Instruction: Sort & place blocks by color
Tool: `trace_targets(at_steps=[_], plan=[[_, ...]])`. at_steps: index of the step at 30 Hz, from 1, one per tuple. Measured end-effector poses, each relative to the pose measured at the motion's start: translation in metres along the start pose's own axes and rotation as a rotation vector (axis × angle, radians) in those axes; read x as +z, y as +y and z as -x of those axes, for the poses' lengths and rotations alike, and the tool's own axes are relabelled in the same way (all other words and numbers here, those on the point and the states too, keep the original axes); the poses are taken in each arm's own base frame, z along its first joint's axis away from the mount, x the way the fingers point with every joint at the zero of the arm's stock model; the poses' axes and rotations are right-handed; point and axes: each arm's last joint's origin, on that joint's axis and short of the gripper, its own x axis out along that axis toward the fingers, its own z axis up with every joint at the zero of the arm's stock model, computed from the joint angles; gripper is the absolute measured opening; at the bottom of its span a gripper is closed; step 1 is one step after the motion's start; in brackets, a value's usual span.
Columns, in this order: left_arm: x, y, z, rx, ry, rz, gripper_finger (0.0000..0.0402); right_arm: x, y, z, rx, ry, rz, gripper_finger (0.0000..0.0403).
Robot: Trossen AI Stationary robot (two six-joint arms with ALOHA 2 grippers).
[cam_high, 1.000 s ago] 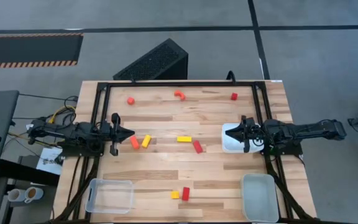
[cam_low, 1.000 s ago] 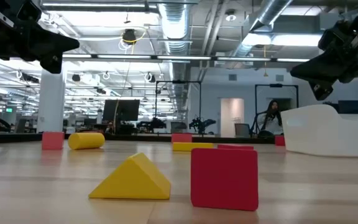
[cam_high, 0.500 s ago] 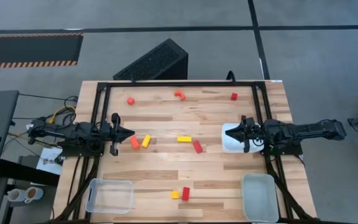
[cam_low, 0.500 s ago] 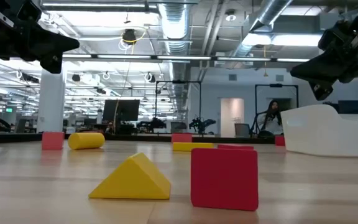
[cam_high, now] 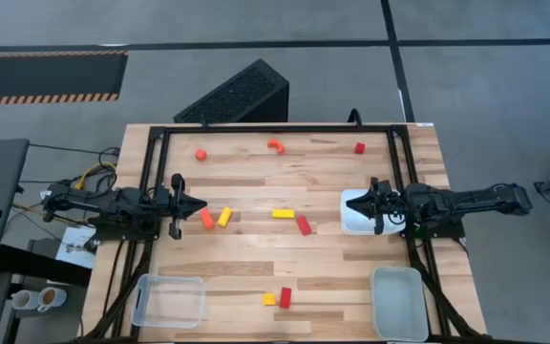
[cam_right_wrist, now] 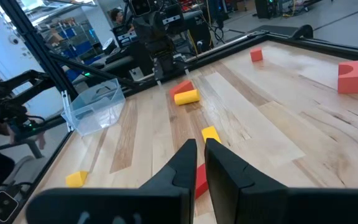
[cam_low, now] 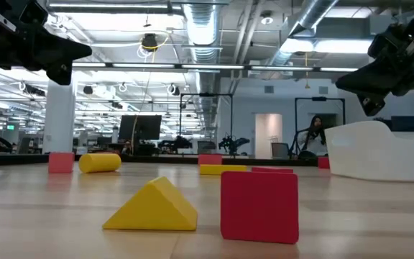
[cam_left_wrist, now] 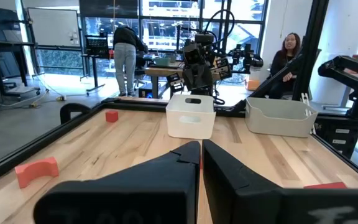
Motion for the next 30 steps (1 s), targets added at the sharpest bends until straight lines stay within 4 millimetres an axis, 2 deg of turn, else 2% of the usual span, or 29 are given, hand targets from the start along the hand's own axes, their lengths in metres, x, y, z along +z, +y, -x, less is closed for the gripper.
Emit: trace_targets(at_steps=[20, 30], plan=[[0.0001, 0.0000, 0.0000, 0.000, 0.000, 0.001, 0.0004, 0.0000, 0.0000, 0.0000, 0.000, 0.000, 0.000, 0.0057], [0.0001, 0.0000, 0.0000, 0.001, -0.001, 0.089, 0.0004, 0.0000, 0.0000, 0.0000, 0.000, 0.000, 0.000, 0.0057]])
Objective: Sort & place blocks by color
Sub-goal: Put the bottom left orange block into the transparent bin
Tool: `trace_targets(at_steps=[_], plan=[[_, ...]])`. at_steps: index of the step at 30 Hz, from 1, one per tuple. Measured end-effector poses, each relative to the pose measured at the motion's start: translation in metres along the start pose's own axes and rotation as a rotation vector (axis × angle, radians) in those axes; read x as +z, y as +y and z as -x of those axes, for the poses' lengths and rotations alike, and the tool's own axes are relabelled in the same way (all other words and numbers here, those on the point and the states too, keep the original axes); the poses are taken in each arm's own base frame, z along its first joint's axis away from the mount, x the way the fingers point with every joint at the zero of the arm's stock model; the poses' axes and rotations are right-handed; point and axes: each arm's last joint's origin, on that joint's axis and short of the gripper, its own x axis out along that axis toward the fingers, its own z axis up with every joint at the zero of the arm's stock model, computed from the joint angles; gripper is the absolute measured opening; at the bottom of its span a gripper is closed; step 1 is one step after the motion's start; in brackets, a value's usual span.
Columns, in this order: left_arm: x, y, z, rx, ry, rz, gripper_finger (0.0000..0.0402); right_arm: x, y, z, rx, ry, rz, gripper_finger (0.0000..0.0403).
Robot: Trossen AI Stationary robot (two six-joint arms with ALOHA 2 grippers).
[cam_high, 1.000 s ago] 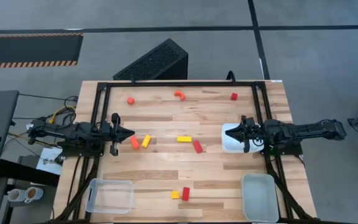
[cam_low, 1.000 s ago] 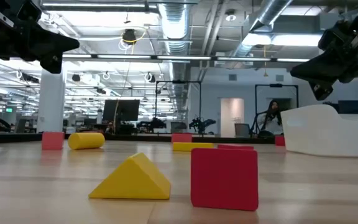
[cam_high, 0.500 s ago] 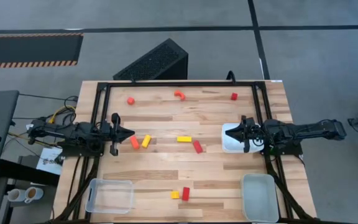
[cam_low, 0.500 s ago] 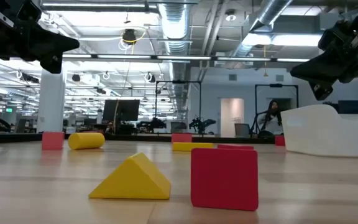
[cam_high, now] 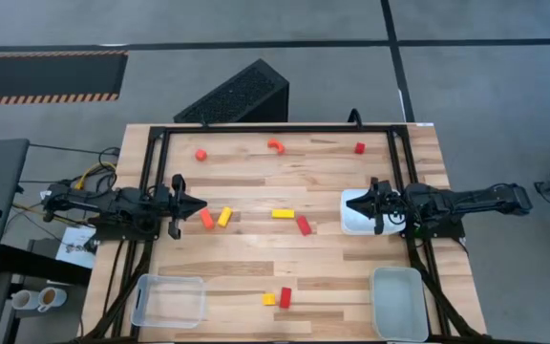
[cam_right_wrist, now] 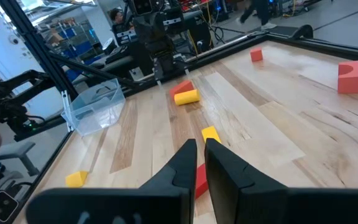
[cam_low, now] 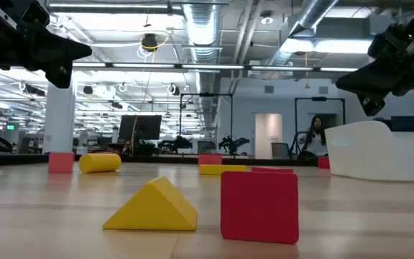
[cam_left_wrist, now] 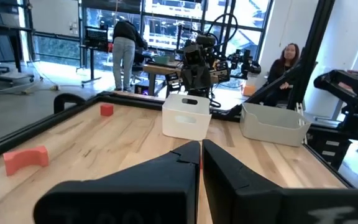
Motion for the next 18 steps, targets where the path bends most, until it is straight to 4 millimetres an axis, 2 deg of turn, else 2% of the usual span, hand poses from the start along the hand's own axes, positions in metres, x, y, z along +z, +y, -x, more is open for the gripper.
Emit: trace_targets(at_steps=[9, 18], plan=[[0.0013, 0.0001, 0.0000, 0.006, -0.013, -0.012, 0.0004, -0.0001, 0.0000, 0.0000, 0.000, 0.001, 0.000, 0.0057], [0.0076, 0.0027, 0.0005, 0.118, -0.084, -0.055, 0.0004, -0.0001, -0.0001, 0.0000, 0.000, 0.000, 0.000, 0.0057]])
